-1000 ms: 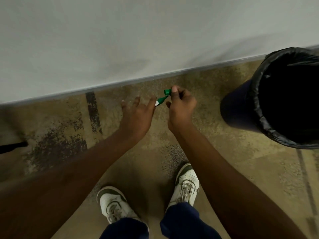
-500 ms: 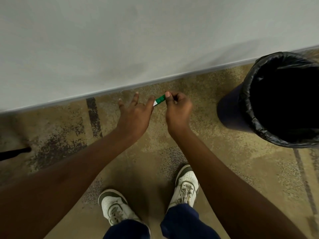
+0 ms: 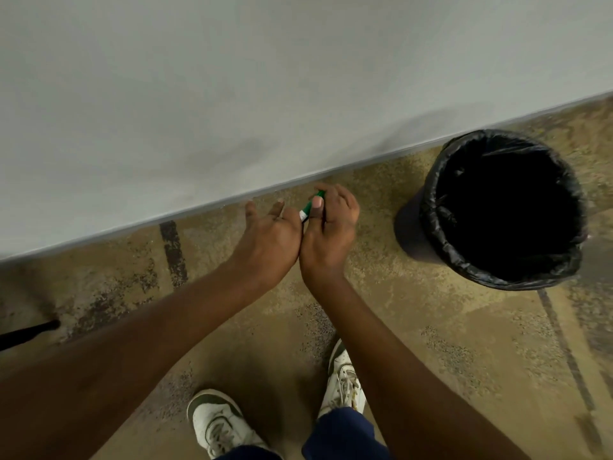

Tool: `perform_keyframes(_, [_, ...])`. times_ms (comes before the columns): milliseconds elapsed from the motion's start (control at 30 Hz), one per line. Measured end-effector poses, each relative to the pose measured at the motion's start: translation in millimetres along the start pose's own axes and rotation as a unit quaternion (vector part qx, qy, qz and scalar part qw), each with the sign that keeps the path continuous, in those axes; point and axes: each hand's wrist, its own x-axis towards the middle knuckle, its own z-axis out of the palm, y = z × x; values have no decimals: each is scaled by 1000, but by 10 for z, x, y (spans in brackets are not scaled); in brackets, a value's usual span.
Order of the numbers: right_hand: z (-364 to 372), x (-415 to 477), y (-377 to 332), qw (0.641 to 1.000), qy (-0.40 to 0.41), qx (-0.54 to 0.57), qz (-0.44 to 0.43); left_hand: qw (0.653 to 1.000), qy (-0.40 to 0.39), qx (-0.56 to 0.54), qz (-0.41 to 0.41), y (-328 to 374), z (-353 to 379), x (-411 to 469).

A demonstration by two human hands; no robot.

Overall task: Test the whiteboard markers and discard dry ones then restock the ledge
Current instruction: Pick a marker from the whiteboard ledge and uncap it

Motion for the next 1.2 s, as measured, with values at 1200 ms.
perform_keyframes(1200, [-2246, 920, -1226, 875, -110, -472, 21, 991, 96, 82, 36, 769, -2177, -142])
